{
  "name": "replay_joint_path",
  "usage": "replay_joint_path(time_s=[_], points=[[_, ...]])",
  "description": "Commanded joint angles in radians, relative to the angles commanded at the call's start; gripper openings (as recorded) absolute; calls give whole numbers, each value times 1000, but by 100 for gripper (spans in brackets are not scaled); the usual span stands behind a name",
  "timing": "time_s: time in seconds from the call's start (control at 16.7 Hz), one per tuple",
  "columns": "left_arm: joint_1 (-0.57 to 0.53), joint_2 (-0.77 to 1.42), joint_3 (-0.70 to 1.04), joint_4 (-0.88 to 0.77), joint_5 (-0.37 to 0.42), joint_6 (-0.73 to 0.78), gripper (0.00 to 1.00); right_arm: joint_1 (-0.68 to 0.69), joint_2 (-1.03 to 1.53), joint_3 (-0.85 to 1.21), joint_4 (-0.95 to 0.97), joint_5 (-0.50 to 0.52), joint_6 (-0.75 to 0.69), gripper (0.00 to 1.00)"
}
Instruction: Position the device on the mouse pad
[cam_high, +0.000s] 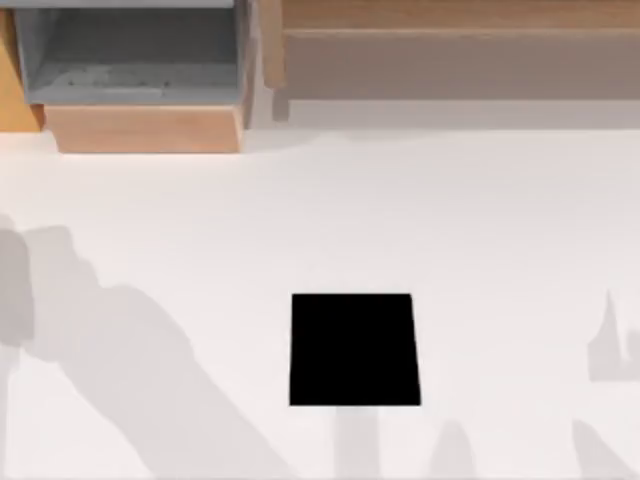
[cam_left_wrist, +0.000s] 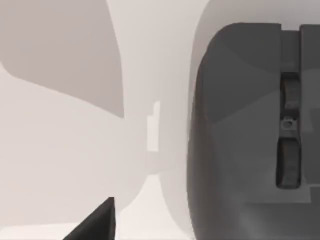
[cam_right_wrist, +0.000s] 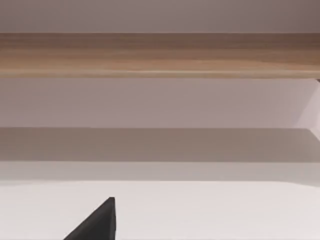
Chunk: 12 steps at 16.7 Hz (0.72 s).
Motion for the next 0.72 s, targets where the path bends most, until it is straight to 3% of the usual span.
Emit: replay_joint_path(time_s=[0.24,0.54,0.72], points=[[2,67,-95,164,1,3,100,0,0,0,0,0,0,100],[2,80,-113,191,1,5,100,0,0,0,0,0,0,100],[2,80,-113,191,1,5,77,0,0,0,0,0,0,100]])
